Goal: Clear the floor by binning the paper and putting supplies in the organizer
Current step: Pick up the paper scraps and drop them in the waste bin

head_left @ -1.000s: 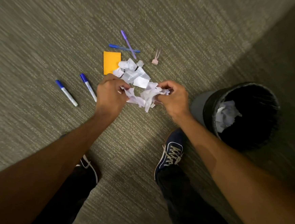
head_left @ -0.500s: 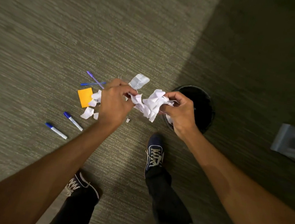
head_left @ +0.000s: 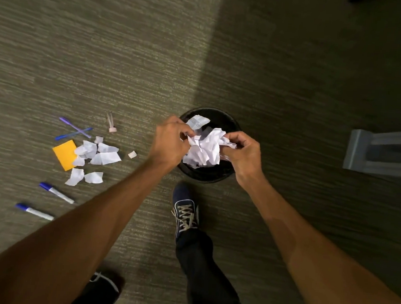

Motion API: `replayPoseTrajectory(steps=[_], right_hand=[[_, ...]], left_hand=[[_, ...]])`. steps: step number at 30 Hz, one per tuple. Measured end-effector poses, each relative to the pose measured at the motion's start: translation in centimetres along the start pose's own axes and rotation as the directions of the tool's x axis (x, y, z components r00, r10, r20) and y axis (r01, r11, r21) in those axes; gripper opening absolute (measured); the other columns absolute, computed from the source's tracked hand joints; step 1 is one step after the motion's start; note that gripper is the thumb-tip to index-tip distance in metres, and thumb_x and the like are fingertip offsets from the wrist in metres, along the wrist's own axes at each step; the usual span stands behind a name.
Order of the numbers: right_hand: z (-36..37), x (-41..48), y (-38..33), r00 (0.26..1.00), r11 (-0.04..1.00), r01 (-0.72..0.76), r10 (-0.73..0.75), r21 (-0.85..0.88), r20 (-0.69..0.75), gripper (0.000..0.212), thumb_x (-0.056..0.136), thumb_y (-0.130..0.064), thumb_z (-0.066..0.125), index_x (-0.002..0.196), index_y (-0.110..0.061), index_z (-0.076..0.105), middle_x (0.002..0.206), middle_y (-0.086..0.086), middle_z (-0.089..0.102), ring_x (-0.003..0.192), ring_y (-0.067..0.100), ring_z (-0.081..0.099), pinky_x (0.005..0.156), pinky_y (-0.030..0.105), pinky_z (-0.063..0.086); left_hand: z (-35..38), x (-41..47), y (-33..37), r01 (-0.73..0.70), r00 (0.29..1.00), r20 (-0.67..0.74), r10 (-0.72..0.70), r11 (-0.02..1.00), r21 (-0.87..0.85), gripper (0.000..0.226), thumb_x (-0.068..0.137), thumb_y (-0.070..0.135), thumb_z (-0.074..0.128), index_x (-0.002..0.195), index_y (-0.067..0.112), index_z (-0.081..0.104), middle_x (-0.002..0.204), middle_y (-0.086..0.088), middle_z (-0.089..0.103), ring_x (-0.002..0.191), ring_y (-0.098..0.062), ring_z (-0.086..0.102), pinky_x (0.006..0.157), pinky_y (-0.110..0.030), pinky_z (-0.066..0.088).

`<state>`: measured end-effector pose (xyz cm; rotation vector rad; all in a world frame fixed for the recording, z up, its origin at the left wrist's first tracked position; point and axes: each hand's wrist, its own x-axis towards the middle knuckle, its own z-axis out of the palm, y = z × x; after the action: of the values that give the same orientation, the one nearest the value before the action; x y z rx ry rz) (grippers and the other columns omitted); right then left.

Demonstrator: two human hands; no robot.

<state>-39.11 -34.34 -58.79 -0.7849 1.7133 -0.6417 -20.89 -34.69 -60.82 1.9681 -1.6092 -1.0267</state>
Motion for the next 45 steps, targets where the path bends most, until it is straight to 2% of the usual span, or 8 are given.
replayPoseTrajectory(steps=[7,10,14,20,23,28,37,45], right_hand=[[0.4,4.0,4.3,0.999,0.984,-0.05,0.05,-0.17,0.0,0.022,0.078,0.017,0.073,0.098,0.014,0.065,0.09,0.021,0.067,0.081,0.027,0.065,0.079,0.055,0.06],[1.2,5.6,5.9,0.997,0.97,-0.08,0.082,-0.231,-0.004,0.018,0.081,0.014,0.069,0.099,0.011,0.066,0.099,0.027,0.07,0.096,0.044,0.07,0.082,0.061,0.058],[1.7,7.0,7.2,0.992,0.954,-0.119,0.127,-0.276,0.009,0.025,0.084,0.009,0.066,0.107,-0.001,0.068,0.104,0.022,0.071,0.096,0.041,0.071,0.077,0.059,0.061],[1.4,6.9,6.3,0.99,0.936,-0.122,0.139,-0.329,0.027,0.041,0.087,-0.001,0.07,0.127,-0.005,0.063,0.098,0.004,0.068,0.107,0.037,0.068,0.09,0.056,0.058],[0.9,6.2,5.1,0.989,0.917,-0.116,0.143,-0.382,0.042,0.05,0.092,-0.002,0.063,0.141,-0.005,0.053,0.129,0.017,0.063,0.121,0.038,0.061,0.1,0.053,0.054],[0.2,4.3,2.6,0.993,0.904,-0.104,0.121,-0.414,0.014,0.051,0.093,-0.006,0.064,0.142,-0.012,0.054,0.14,0.017,0.057,0.124,0.033,0.06,0.101,0.049,0.055],[3.4,-2.5,-3.2,0.997,0.863,0.072,-0.051,-0.5,0.055,0.038,0.09,-0.008,0.066,0.127,-0.011,0.068,0.124,0.015,0.068,0.108,0.031,0.068,0.097,0.048,0.055],[12.3,-9.1,-3.6,0.941,0.731,0.294,-0.11,-0.616,0.32,0.033,0.091,-0.007,0.066,0.123,-0.011,0.068,0.121,0.015,0.064,0.095,0.025,0.07,0.095,0.031,0.052]], left_hand=[[4.9,1.5,-2.0,0.051,0.994,0.089,-0.059,0.995,0.087,0.027,0.078,-0.01,0.07,0.096,0.007,0.08,0.105,-0.016,0.069,0.088,-0.026,0.067,0.076,-0.012,0.039],[5.8,1.8,-2.9,0.053,0.992,0.106,-0.065,0.992,0.111,0.027,0.079,-0.008,0.072,0.1,0.007,0.08,0.106,-0.017,0.069,0.089,-0.028,0.067,0.079,-0.012,0.039],[6.3,2.2,-3.9,0.086,0.983,0.153,-0.101,0.991,0.098,0.029,0.084,-0.005,0.07,0.108,0.008,0.078,0.111,-0.018,0.07,0.091,-0.03,0.07,0.089,-0.029,0.055],[5.1,1.6,-3.1,0.09,0.967,0.232,-0.101,0.994,0.059,0.051,0.089,-0.007,0.06,0.135,0.015,0.063,0.148,-0.017,0.052,0.121,-0.029,0.064,0.106,-0.039,0.051],[3.8,1.2,-2.1,0.116,0.957,0.263,-0.125,0.992,0.048,0.059,0.087,-0.007,0.062,0.141,0.016,0.056,0.154,-0.018,0.044,0.131,-0.032,0.057,0.111,-0.041,0.046],[1.0,-0.3,-0.9,0.067,0.964,0.255,-0.074,0.997,0.037,0.054,0.093,0.009,0.063,0.144,0.02,0.052,0.155,-0.017,0.043,0.14,-0.031,0.046,0.116,-0.043,0.039],[-7.2,-5.6,-2.4,0.01,0.99,0.14,-0.036,0.983,0.181,0.068,0.093,0.037,0.059,0.154,0.017,0.036,0.164,-0.015,0.024,0.15,-0.033,0.027,0.119,-0.053,0.03],[-13.1,-12.5,-10.4,0.219,0.975,-0.01,-0.221,0.958,0.183,0.071,0.085,0.033,0.07,0.148,0.016,0.044,0.163,-0.014,0.028,0.145,-0.037,0.036,0.117,-0.052,0.032]])
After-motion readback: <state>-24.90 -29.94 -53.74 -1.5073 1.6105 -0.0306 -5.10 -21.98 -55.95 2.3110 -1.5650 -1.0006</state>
